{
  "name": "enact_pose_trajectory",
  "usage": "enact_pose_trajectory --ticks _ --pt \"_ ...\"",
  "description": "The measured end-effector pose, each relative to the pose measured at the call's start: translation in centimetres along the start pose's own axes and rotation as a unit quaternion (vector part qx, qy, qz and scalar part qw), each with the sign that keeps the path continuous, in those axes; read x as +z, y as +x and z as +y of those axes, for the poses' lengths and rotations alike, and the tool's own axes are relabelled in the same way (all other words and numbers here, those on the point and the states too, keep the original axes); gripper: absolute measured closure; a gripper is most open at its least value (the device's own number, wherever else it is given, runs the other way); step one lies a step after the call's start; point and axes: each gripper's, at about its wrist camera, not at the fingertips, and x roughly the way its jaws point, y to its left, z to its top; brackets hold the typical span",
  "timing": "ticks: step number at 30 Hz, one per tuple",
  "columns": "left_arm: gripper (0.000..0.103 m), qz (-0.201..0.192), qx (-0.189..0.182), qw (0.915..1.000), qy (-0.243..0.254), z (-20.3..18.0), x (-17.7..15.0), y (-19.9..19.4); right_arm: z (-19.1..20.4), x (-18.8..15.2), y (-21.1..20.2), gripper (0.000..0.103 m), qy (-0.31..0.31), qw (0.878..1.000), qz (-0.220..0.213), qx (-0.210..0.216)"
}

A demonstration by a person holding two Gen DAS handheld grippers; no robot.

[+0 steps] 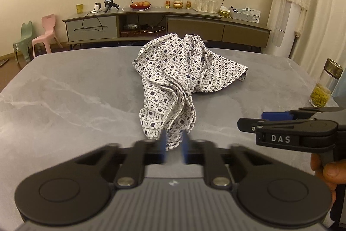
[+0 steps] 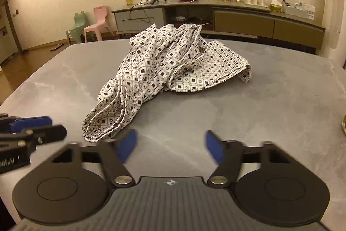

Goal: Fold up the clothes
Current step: 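Move both grippers toward the crumpled white patterned shirt, then grasp the shirt fabric with the left gripper while the right gripper grasps another part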

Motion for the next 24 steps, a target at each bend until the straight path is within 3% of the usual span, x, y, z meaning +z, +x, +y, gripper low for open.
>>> enact_pose_trajectory --ticks 2,5,8,16,17,18,19,20,21,23,24 --pt "0.103 -0.005 0.005 1.0 0.002 -0.1 0.1 0.0 0.1 -0.1 0.0 0.073 -0.002 1.0 0.001 0.002" --pt "0.103 -0.008 0.014 0.9998 0.007 -0.3 0.2 0.0 0.2 -0.1 0.0 0.094 -0.007 1.0 -0.001 0.003" --pt "0.103 -0.009 0.027 0.9995 0.012 -0.5 0.3 0.1 0.2 0.0 -0.2 0.102 -0.011 1.0 -0.003 0.005" --pt "0.103 -0.007 0.026 0.9995 0.016 -0.3 0.5 0.3 0.2 -0.1 0.1 0.103 -0.008 1.0 -0.001 0.0" --pt "0.101 -0.004 0.027 0.9995 0.014 -0.2 0.5 0.4 0.1 -0.1 0.2 0.102 -0.006 1.0 0.0 -0.002" --pt "0.092 -0.001 0.026 0.9996 0.011 0.0 0.5 0.6 0.0 -0.1 0.3 0.102 0.0 1.0 0.0 -0.004" --pt "0.071 0.0 0.022 0.9997 0.008 0.2 0.5 0.7 -0.1 -0.1 0.5 0.1 0.004 1.0 0.002 -0.007" --pt "0.061 0.0 0.024 0.9997 0.007 0.3 0.6 0.9 -0.2 -0.1 0.7 0.095 0.007 1.0 0.005 -0.01" --pt "0.044 0.0 0.026 0.9996 0.007 0.5 0.6 1.0 -0.3 -0.1 0.8 0.09 0.01 1.0 0.007 -0.012" --pt "0.038 -0.004 0.029 0.9994 0.017 0.7 0.8 1.2 -0.5 -0.2 1.1 0.052 0.017 1.0 0.007 -0.015" --pt "0.032 -0.006 0.03 0.9993 0.022 0.8 0.9 1.3 -0.5 -0.2 1.2 0.044 0.02 1.0 0.007 -0.016"
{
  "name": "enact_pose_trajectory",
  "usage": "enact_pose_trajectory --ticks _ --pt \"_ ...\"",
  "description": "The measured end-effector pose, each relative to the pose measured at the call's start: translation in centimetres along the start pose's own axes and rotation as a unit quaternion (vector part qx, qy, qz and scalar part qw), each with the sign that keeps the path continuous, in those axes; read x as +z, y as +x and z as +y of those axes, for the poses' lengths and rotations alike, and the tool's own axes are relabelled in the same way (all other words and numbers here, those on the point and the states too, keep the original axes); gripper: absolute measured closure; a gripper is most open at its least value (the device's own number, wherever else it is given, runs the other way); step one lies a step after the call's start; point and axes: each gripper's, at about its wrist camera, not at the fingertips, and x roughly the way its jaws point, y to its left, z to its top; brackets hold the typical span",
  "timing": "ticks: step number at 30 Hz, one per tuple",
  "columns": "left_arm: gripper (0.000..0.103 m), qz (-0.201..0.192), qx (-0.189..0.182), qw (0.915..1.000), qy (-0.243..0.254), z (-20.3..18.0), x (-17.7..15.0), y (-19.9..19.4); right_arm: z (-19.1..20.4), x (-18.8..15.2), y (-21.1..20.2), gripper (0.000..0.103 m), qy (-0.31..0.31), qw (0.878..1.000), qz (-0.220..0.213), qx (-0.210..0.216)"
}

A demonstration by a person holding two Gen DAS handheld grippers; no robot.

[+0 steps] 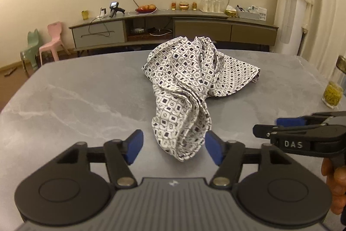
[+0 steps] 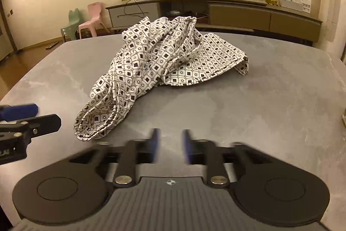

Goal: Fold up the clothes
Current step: 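Grasp the shirt fabric with the left gripper while the right gripper grasps another part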

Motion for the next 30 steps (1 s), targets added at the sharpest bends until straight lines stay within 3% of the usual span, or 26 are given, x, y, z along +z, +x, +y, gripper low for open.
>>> enact_pose_trajectory --ticks 1,4,12,14,15,16,19,22,26,29,30 --pt "0.023 0.0 -0.001 1.0 0.002 0.1 0.1 0.3 0.0 0.0 0.1 0.035 0.001 1.0 0.0 -0.002" --pt "0.01 0.003 -0.002 0.9998 0.019 0.2 0.4 1.5 -0.1 0.1 0.7 0.033 0.004 1.0 0.003 -0.008" --pt "0.009 0.048 -0.002 0.9921 0.116 -0.7 0.7 9.5 -0.5 1.0 3.0 0.026 0.02 0.999 0.017 -0.025" --pt "0.032 0.058 -0.009 0.9912 0.119 -0.2 0.8 11.7 -0.6 1.3 3.6 0.024 0.023 0.999 0.019 -0.031" --pt "0.074 0.064 -0.018 0.9909 0.118 0.2 0.9 12.6 -0.6 1.5 4.0 0.024 0.025 0.999 0.021 -0.033" --pt "0.097 0.069 -0.031 0.9919 0.102 1.0 1.4 13.2 -0.5 1.6 4.4 0.024 0.026 0.999 0.024 -0.034" --pt "0.097 0.02 -0.037 0.9991 -0.003 6.4 5.0 11.9 -0.5 2.0 5.3 0.024 0.026 0.999 0.029 -0.037" --pt "0.097 -0.022 -0.007 0.9961 -0.086 12.8 7.5 9.7 -0.5 2.3 5.8 0.024 0.027 0.999 0.03 -0.036" --pt "0.091 0.049 0.005 0.9961 -0.073 15.4 4.4 12.5 0.0 2.7 6.5 0.02 0.021 0.999 0.032 -0.029" --pt "0.079 0.059 -0.013 0.9947 -0.083 16.5 3.6 12.7 0.5 3.7 7.4 0.019 0.011 0.999 0.032 -0.028" --pt "0.066 0.062 -0.019 0.9941 -0.086 16.8 3.3 12.8 0.6 4.0 7.7 0.018 0.008 0.999 0.032 -0.028"
